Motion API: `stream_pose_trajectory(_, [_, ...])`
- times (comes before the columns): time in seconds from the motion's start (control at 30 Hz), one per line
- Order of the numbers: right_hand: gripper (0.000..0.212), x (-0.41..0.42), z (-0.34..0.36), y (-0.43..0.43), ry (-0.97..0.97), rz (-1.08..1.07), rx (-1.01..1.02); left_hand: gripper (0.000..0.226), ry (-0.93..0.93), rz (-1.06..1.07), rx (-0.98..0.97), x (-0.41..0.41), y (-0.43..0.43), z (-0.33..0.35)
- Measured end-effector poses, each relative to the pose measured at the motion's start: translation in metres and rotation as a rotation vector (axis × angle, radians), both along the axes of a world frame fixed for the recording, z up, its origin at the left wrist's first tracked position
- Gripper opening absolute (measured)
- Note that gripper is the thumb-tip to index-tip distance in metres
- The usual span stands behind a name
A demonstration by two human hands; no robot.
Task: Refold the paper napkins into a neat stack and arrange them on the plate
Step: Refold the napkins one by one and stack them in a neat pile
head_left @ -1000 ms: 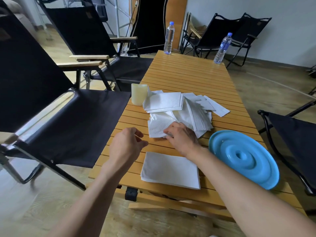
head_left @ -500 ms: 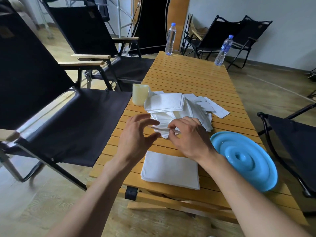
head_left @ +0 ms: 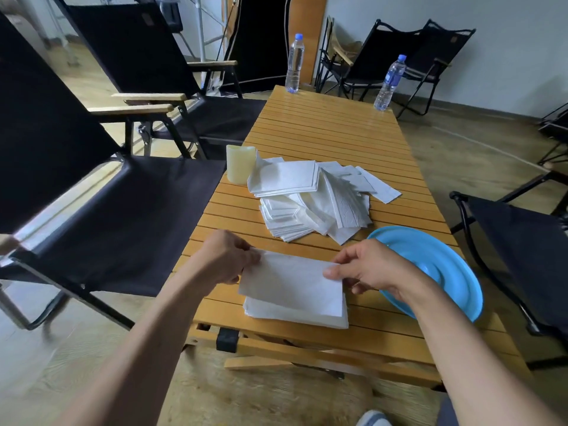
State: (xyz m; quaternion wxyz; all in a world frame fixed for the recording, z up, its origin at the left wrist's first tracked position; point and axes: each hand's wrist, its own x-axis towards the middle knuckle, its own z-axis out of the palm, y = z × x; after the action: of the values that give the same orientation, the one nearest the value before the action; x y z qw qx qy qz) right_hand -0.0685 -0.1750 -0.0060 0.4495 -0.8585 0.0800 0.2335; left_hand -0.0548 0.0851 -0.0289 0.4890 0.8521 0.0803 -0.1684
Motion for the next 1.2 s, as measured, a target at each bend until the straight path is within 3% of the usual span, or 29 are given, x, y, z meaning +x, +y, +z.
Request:
stream_pose_trajectory(0.13, [0.019, 0.003, -0.009, 0.000, 0.039, 0.008, -0.126, 0.015, 0.093, 0.001, 0.116, 0.000, -0.008, -0.007])
stream_pose_trajectory(0.37, [0.026, 0.007, -0.021, -0.002, 0.031, -0.029, -0.204, 0.028, 0.005, -0.029, 0.367, 0.005, -0.008, -0.023])
stream_pose_trajectory(0.63, [0.035, 0.010, -0.023, 0.000, -0.103, -0.001, -0.419, 0.034, -0.100, 0.017, 0.449, 0.006, -0.009, -0.027])
stream_pose_trajectory(0.77, [0.028, 0.026, -0.018, 0.004, -0.354, -0.075, -0.341, 0.030, -0.239, 0.061, 0.390, 0.009, -0.011, -0.025])
stream_pose_trajectory(0.9, [0.021, 0.055, -0.023, 0.014, -0.691, -0.144, -0.543, 0.026, -0.378, 0.097, 0.397, 0.012, -0.016, -0.023])
stream_pose_trajectory(1.0, [0.036, 0.077, -0.032, 0.022, -0.708, -0.041, -0.678, 0.023, -0.442, 0.114, 0.434, 0.012, -0.016, -0.020])
stream_pose_trajectory(1.07, [0.030, 0.086, -0.034, 0.026, -0.699, -0.002, -0.715, 0.023, -0.465, 0.118, 0.435, 0.012, -0.015, -0.018])
stream_pose_trajectory(1.2, [0.010, 0.094, -0.026, 0.034, -0.827, -0.091, -0.480, 0.024, -0.463, 0.148, 0.418, 0.012, -0.015, -0.012])
